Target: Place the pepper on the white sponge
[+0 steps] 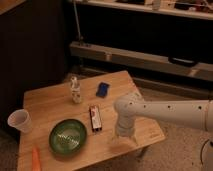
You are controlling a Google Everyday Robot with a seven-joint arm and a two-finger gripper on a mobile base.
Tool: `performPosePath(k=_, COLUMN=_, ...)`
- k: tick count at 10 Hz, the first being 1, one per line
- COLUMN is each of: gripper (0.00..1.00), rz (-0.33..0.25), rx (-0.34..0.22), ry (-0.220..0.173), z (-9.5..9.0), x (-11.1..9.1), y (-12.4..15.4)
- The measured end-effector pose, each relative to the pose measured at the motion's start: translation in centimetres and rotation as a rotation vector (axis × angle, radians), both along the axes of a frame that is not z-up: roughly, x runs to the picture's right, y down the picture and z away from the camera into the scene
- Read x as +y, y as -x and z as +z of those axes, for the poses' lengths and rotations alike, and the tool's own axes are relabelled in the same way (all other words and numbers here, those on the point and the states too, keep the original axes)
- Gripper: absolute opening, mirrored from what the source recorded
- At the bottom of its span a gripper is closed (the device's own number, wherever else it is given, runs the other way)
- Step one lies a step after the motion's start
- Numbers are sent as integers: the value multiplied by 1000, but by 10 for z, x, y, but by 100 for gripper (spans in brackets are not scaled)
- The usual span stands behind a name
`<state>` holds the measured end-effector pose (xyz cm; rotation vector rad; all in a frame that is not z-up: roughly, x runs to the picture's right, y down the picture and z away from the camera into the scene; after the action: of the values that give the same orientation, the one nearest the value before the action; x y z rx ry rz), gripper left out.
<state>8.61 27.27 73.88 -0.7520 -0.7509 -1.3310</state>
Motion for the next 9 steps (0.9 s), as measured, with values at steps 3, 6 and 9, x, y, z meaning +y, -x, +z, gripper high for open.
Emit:
performPosePath(k=3, gripper=80, rz=0, rx=0, ry=0, z=0, x=0, y=0)
performPosePath(k=6, gripper=80, rz=-39, rx=-40, ry=-57, z=-13, x=-2, y=16)
performPosePath(k=9, gripper=80, rz=-126, rx=-164, ry=-129, z=-41, x=3, y=78)
